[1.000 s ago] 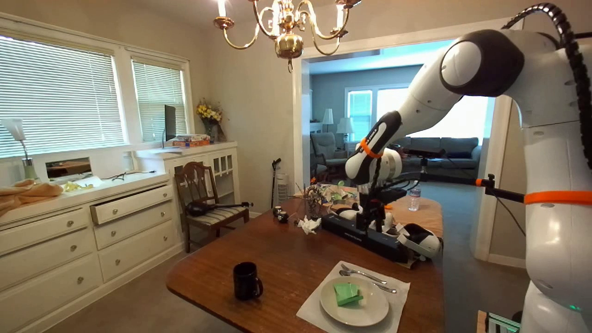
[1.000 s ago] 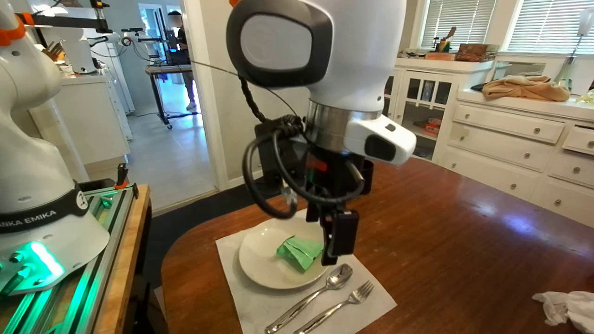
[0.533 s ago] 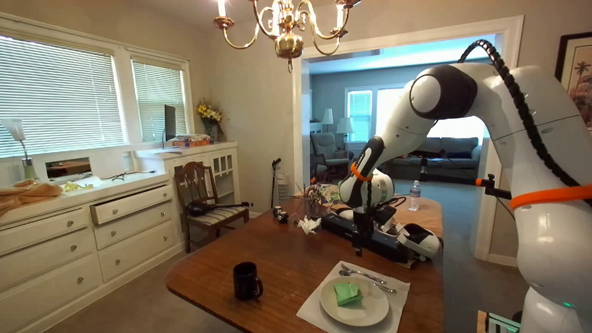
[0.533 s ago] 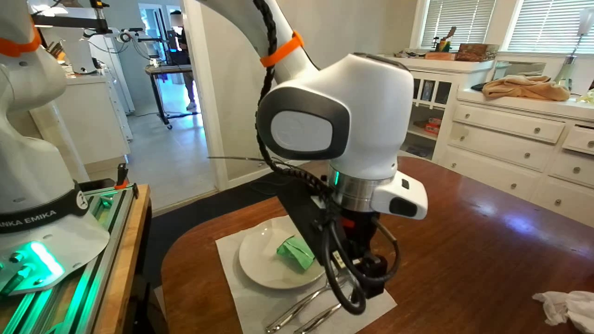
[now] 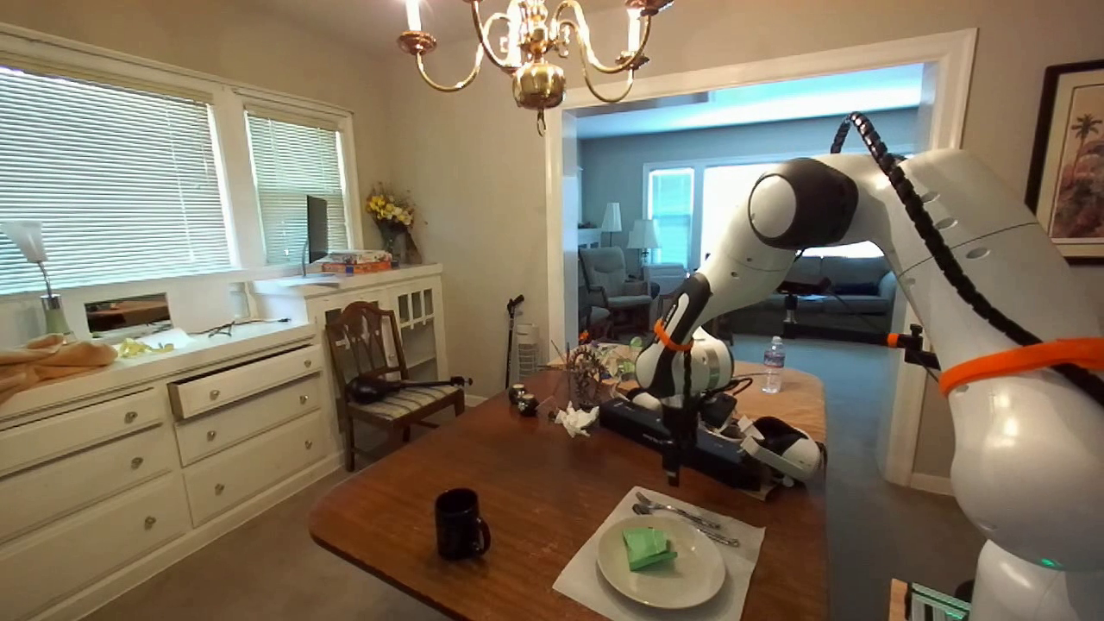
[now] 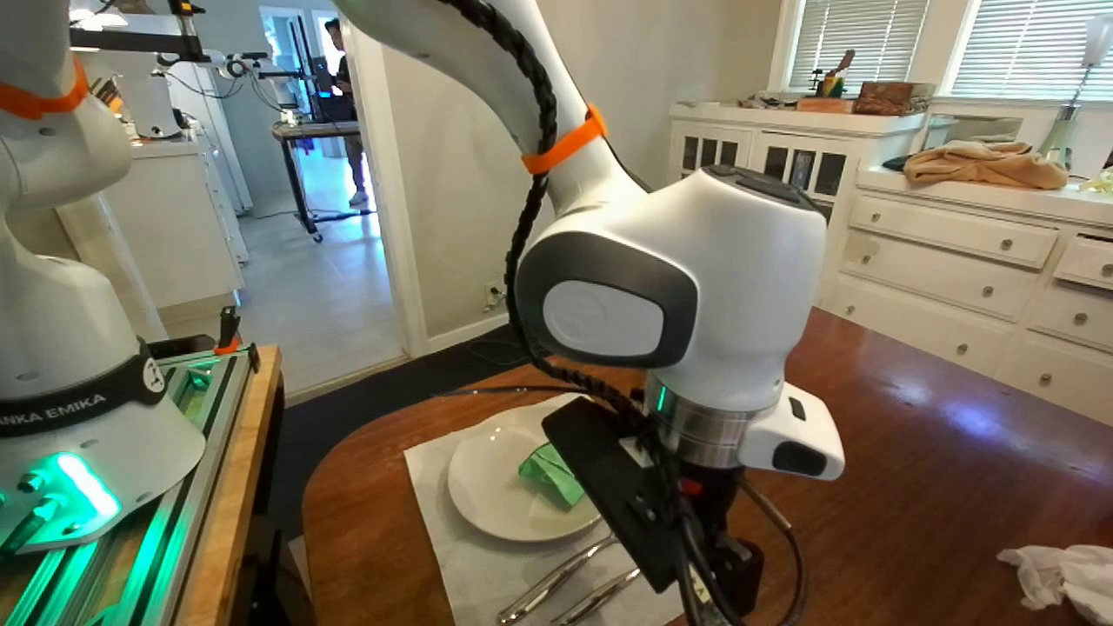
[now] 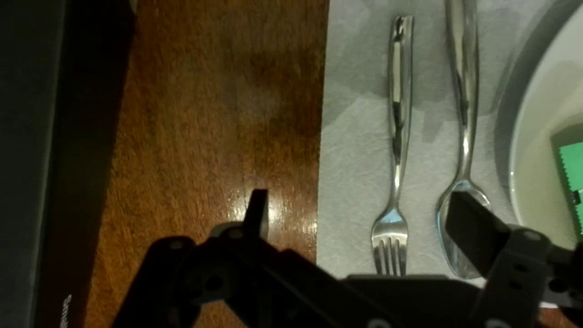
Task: Place the silver fork on the white plate.
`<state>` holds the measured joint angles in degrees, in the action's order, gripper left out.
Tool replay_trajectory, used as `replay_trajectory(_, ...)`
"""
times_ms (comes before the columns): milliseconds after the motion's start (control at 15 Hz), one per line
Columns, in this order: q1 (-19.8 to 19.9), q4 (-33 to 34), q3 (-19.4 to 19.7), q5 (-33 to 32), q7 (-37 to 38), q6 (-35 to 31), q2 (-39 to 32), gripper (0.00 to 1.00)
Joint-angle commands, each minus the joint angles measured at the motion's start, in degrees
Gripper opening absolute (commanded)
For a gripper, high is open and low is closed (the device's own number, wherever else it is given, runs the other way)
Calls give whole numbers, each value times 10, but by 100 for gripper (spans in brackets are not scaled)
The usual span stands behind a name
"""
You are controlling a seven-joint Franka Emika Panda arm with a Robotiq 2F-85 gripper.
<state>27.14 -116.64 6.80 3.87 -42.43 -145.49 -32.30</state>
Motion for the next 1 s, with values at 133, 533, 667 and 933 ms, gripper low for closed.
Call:
replay_trajectory(133,6,0,-3,-4,3,1,-3,100)
replay_trajectory(533,1,-18,-4,-9,3,-23,-10,100)
replay_trajectory(667,-2,-30,-3,-12,8,-40,-14,100)
replay_trajectory(933,11,-41,-17,-3,-1,-82,-25,100)
